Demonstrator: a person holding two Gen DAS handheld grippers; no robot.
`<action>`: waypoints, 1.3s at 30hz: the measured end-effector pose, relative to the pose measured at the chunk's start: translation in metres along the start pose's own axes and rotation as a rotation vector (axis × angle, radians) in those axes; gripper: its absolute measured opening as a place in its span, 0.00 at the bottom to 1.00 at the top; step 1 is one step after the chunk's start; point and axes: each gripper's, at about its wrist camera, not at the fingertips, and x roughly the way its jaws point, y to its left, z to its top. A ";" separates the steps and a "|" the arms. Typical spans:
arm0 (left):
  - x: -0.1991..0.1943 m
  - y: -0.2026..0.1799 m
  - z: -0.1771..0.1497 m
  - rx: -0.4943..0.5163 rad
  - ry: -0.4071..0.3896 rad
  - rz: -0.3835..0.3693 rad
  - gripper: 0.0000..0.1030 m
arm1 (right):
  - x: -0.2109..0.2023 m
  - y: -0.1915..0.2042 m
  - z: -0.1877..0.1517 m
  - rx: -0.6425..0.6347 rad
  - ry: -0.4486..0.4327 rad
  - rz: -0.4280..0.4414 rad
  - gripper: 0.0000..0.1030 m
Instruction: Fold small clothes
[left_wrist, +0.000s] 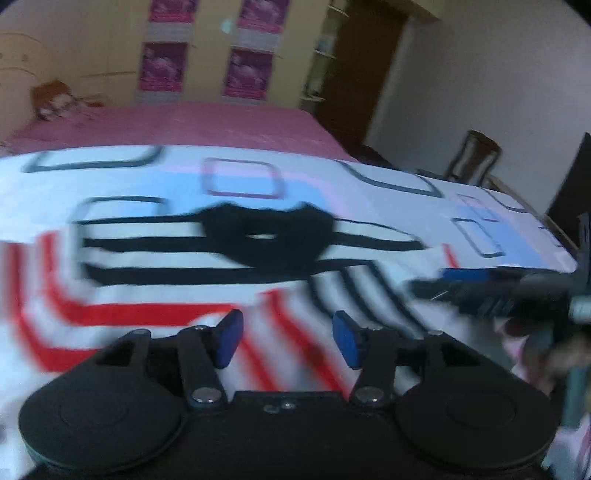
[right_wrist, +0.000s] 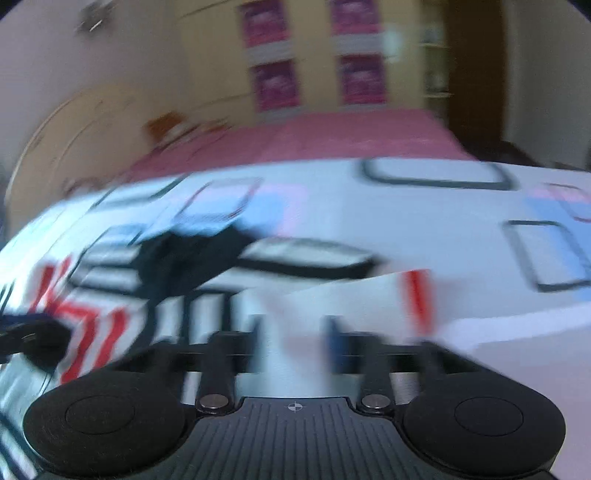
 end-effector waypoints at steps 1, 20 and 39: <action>0.010 -0.007 0.001 0.014 0.005 -0.004 0.53 | 0.003 0.004 -0.001 -0.031 -0.003 0.008 0.69; 0.002 -0.024 -0.025 0.128 0.025 0.064 0.53 | -0.047 -0.009 -0.026 0.007 0.047 -0.089 0.33; -0.083 0.085 -0.055 -0.125 -0.054 0.290 0.81 | -0.071 0.031 -0.040 0.091 0.028 -0.148 0.77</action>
